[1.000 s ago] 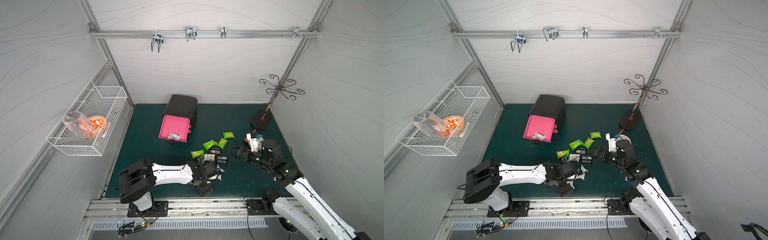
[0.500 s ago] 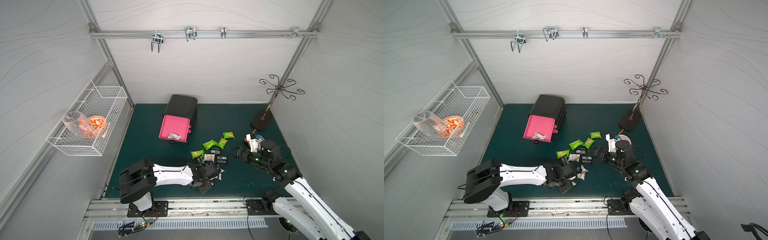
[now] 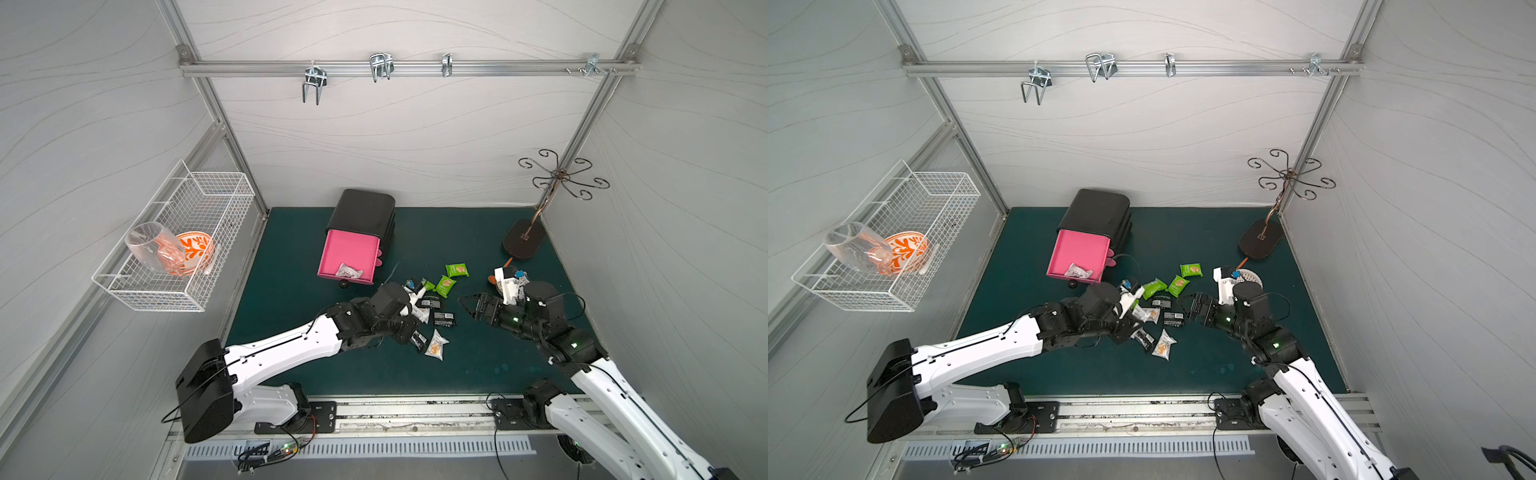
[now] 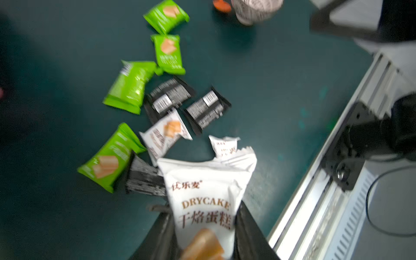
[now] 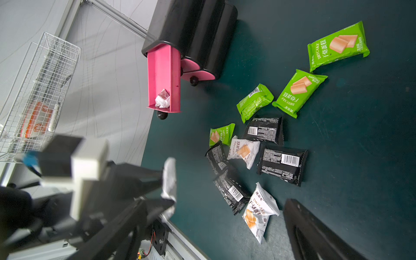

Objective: Place the cookies into the drawer by color
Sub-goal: Pick up the cookie at the center of the board, then place the cookie in the drawer.

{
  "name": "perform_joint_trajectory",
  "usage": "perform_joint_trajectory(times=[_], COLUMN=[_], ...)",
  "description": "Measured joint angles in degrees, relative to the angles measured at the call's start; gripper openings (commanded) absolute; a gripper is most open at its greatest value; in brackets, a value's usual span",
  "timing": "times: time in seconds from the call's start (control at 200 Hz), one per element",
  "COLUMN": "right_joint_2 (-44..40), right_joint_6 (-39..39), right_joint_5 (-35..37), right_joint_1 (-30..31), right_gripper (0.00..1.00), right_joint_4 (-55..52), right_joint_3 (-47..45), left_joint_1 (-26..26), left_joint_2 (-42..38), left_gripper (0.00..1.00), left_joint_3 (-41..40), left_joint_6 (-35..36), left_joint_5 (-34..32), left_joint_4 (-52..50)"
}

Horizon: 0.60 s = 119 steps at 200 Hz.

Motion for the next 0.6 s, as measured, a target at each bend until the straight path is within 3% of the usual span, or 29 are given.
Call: perform_joint_trajectory(times=[0.32,0.595], right_joint_2=[-0.5,-2.0], right_joint_6=[0.0,-0.6], right_joint_5=[0.2,1.2], right_joint_1=[0.1,0.1], right_gripper=[0.99,0.99], right_joint_4=[0.0,-0.1], right_joint_3=[0.0,0.0], left_joint_1=[16.4,22.2], left_joint_2=[7.1,14.6], left_gripper=[0.11,0.12], left_joint_3=[12.5,16.2], left_joint_6=[0.1,0.3], left_joint_5=[-3.0,-12.1], left_joint_4=[0.9,-1.2])
